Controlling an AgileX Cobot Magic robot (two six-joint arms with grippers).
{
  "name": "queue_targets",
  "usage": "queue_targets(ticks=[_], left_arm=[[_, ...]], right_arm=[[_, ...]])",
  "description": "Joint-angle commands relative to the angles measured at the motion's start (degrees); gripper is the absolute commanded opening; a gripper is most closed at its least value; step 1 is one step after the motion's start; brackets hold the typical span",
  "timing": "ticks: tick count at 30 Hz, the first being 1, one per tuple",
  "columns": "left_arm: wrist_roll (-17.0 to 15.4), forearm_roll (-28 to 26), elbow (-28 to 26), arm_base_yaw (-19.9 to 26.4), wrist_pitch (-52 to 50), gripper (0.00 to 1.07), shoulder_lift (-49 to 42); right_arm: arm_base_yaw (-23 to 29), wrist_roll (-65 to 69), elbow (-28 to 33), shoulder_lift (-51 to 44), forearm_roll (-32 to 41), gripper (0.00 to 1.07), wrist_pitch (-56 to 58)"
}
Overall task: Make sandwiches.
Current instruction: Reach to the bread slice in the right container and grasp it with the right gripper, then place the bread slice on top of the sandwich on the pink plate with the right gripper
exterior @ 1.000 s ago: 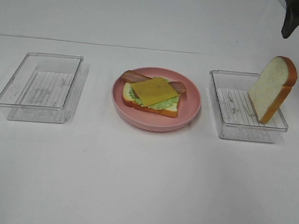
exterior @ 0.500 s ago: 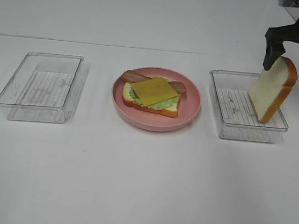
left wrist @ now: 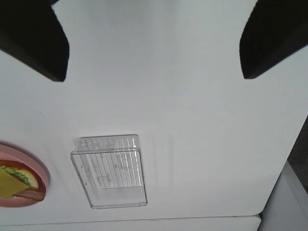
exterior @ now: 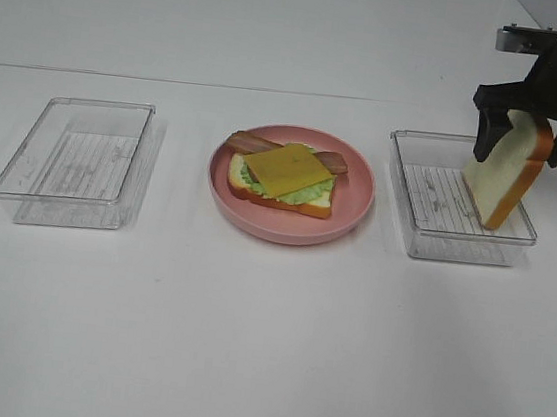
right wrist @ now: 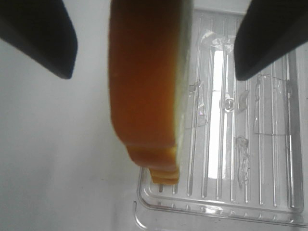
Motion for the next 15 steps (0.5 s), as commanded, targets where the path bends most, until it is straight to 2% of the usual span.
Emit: queue_targets(ticks=[1, 2, 3, 4, 5, 6, 15], left_arm=[[0.00, -0.46, 0.06, 0.11, -0.40, 0.88, -0.52], [0.00, -0.46, 0.06, 0.11, -0.40, 0.88, -0.52], [0.00, -0.46, 0.06, 0.11, -0.40, 0.88, -0.52], [0.00, -0.46, 0.06, 0.11, -0.40, 0.88, -0.52], [0.00, -0.46, 0.06, 0.11, -0.40, 0.88, -0.52], [0.00, -0.46, 0.06, 0.11, -0.40, 0.88, -0.52], [0.00, -0.46, 0.06, 0.11, -0.40, 0.88, -0.52]], right_arm=[[-0.06, 0.29, -0.40, -0.06, 1.09, 0.49, 1.66], [-0.06, 0.29, -0.40, -0.06, 1.09, 0.49, 1.66], [-0.06, 0.52, -0.52, -0.23, 1.26, 0.40, 2.06], [-0.06, 0.52, -0.52, -0.23, 1.26, 0.40, 2.06], [-0.06, 0.63, -0.57, -0.63, 1.49, 0.18, 2.86], [-0.06, 0.57, -0.57, -1.15, 2.06, 0.01, 3.55], [0.80, -0.46, -0.57, -8.77, 4.70, 0.00, 4.76]])
